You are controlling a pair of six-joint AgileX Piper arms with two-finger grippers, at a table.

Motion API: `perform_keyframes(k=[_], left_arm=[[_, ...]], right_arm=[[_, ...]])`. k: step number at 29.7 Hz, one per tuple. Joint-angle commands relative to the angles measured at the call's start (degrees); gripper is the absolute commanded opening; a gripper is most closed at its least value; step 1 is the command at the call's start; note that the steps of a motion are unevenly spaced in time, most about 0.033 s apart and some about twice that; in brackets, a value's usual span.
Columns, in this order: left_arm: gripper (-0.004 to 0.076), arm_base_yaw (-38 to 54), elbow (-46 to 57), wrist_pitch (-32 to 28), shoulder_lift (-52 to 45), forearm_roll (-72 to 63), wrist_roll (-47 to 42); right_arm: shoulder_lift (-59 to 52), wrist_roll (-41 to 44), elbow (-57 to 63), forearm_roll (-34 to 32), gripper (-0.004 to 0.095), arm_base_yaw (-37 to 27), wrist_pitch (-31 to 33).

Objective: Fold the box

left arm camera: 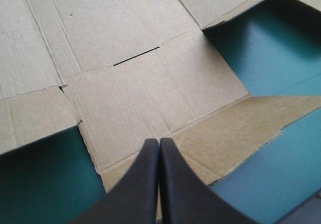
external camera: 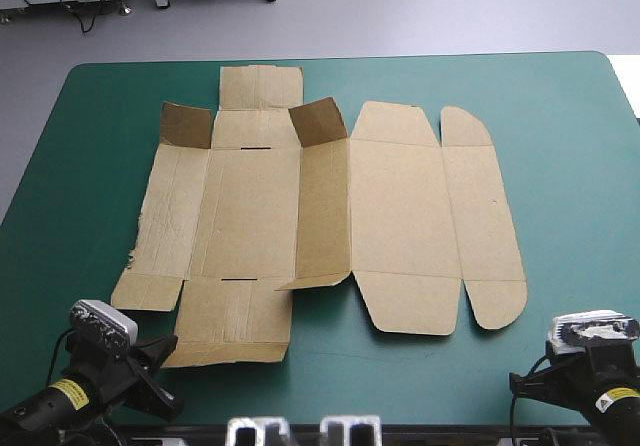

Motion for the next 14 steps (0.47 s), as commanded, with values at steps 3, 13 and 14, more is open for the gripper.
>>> perform_keyframes(k=[3,13,14], left_arm=[[-0.0008,0.2,-2.0,-3.0,0.8,-1.8,0.1],[-0.0008,0.2,-2.5,-2.0,0.8,-1.8,0.2],[-0.0008,0.2,-3.1,-1.6,1.0,-1.8,0.2]], right_arm=[[0.7,0.0,-1.3,0.2,-0.0018,-0.2,-2.7],[0.7,0.0,-1.3,0.2,-0.0018,-0.2,-2.7],[0.7,0.0,-1.3,0.2,-0.0018,-0.2,-2.7]])
